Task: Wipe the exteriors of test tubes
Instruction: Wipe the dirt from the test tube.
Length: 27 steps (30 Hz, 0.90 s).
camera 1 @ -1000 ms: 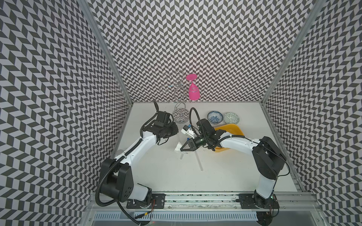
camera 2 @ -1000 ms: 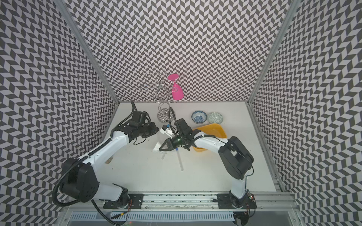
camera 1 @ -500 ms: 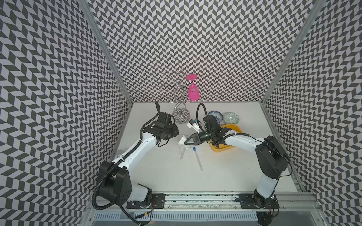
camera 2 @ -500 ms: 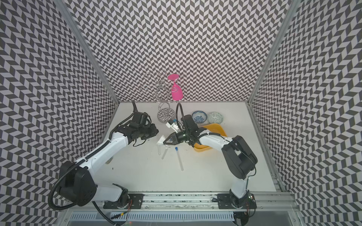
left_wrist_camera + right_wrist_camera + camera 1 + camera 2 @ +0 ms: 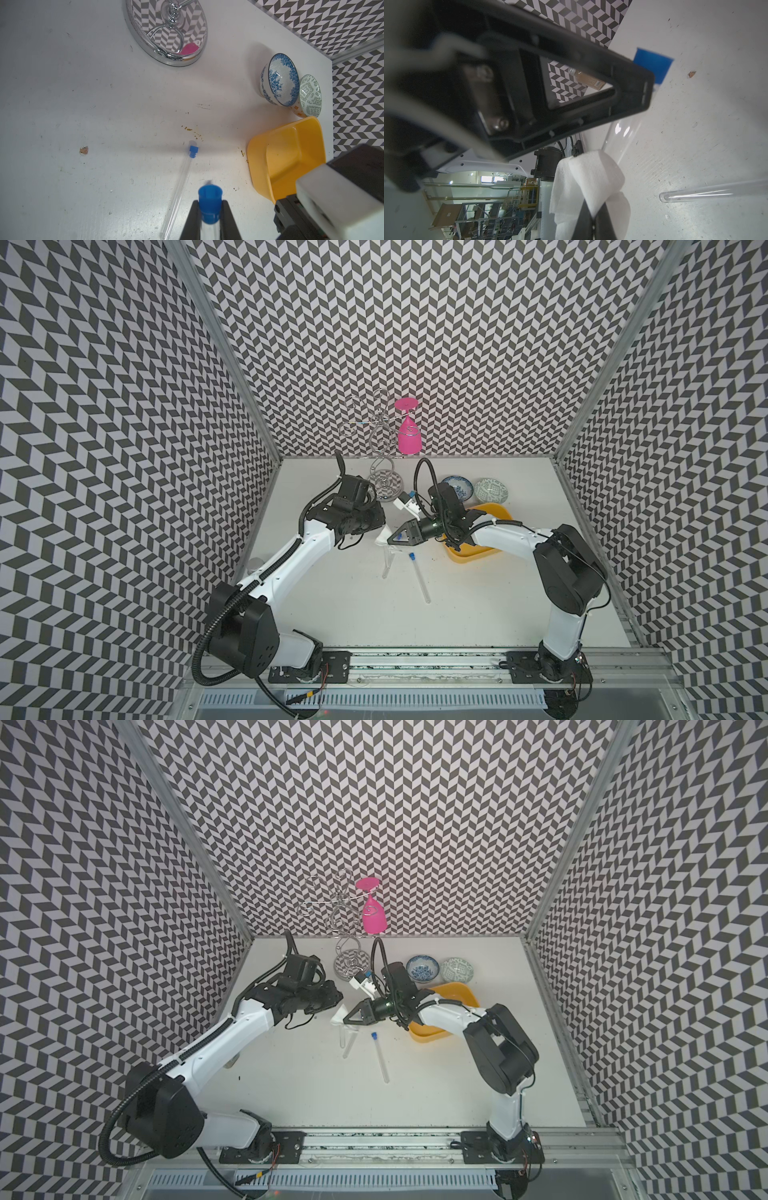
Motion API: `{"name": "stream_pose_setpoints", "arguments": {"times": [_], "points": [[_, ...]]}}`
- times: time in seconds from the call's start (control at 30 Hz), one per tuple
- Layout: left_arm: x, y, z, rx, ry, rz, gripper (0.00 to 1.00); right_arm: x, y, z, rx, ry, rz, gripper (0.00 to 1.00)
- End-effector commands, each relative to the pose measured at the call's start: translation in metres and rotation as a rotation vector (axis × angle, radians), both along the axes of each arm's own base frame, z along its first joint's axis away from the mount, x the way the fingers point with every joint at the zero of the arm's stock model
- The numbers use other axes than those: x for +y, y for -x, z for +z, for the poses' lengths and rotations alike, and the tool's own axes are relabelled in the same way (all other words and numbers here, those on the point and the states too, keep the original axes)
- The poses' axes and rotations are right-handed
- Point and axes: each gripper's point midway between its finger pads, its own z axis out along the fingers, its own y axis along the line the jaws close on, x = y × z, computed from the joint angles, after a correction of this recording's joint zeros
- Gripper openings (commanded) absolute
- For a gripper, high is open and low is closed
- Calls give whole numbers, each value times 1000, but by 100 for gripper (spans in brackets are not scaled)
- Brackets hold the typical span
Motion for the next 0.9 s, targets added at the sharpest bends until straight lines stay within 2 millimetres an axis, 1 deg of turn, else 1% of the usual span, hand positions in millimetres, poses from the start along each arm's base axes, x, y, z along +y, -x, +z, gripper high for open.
{"name": "stream_pose_setpoints", "arguments": {"times": [0.0,0.27,0.43,0.63,0.87], "points": [[-12,5,17,-8,62,-18,7,11,-11,21,-61,-65,5,0],[-20,8,22,-14,91,-27,7,18,-23,22,-61,-78,-2,0],[-22,3,27,-29,102,-19,7,16,-21,18,-59,-69,2,0],[-15,-8,21,-39,60,7,7,7,-13,21,-79,-61,0,0],[-10,-20,22,-57,3,19,7,-11,6,-1,-86,2,7,0]]}}
